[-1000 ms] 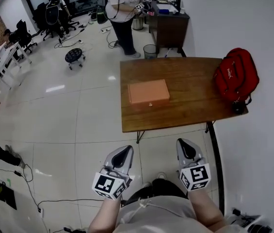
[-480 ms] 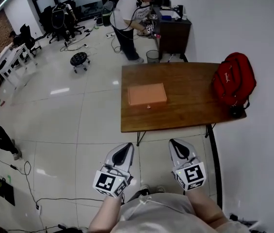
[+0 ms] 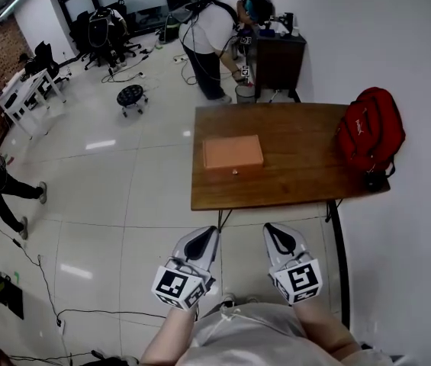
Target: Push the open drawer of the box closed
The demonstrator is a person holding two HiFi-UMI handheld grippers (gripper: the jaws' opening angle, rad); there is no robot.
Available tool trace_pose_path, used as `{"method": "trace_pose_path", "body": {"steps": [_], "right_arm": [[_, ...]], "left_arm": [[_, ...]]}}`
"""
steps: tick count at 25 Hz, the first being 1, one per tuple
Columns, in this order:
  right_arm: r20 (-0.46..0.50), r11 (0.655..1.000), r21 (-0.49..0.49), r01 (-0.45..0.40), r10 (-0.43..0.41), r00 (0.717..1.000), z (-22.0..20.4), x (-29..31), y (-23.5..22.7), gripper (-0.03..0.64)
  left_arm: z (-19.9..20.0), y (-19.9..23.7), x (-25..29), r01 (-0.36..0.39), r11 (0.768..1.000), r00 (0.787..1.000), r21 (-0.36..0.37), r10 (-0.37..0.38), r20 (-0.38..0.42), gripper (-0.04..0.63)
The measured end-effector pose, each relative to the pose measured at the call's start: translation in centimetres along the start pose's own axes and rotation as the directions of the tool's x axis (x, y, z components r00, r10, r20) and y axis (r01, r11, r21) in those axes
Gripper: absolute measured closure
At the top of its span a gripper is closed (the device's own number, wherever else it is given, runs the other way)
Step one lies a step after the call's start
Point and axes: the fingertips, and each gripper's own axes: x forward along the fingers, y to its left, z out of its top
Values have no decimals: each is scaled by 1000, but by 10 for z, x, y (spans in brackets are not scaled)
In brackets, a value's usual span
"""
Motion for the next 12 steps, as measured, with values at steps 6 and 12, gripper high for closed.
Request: {"method": "trace_pose_path", "body": {"steps": [6, 12], "right_arm": [[8, 1000, 12, 3, -3, 1000, -1, -1, -3, 609], [5, 1000, 14, 9, -9, 1000, -2, 0, -7, 609]], "left_arm": [[-4, 0, -1, -8, 1000, 1000, -3, 8, -3, 589], [-8, -1, 4, 2, 1000, 1000, -21, -2, -13, 589]]}}
